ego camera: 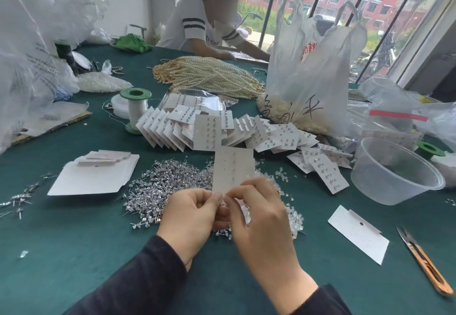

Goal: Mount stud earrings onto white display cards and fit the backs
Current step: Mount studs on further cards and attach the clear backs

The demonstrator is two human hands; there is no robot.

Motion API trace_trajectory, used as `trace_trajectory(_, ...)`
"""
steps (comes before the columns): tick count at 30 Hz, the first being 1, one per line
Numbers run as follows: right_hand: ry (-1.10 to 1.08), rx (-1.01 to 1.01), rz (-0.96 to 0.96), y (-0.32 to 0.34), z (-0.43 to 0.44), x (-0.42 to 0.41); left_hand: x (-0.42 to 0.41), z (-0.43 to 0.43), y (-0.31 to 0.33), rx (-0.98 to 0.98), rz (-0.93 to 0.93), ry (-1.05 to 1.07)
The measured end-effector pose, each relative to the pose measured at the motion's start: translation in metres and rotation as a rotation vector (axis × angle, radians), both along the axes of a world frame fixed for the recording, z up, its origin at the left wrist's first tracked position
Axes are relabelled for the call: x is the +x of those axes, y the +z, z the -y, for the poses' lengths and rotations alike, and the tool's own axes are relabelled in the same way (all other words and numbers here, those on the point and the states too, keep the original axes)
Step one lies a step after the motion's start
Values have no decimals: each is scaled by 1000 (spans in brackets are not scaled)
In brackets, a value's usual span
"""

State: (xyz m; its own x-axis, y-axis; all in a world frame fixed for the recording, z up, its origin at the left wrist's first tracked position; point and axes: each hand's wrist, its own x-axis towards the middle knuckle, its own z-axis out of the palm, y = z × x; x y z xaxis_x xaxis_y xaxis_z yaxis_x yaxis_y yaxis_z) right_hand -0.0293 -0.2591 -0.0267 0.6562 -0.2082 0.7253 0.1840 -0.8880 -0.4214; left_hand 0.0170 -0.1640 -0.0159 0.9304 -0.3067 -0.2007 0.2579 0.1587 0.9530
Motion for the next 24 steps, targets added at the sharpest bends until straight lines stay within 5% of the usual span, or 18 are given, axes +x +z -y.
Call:
trace_trajectory(17, 54, 167, -49, -6, -4, 1, 1, 0, -6, 83, 95, 20)
trace_trajectory(24, -15, -11, 72, -9, -8, 3, 0, 1, -7, 87, 138, 37)
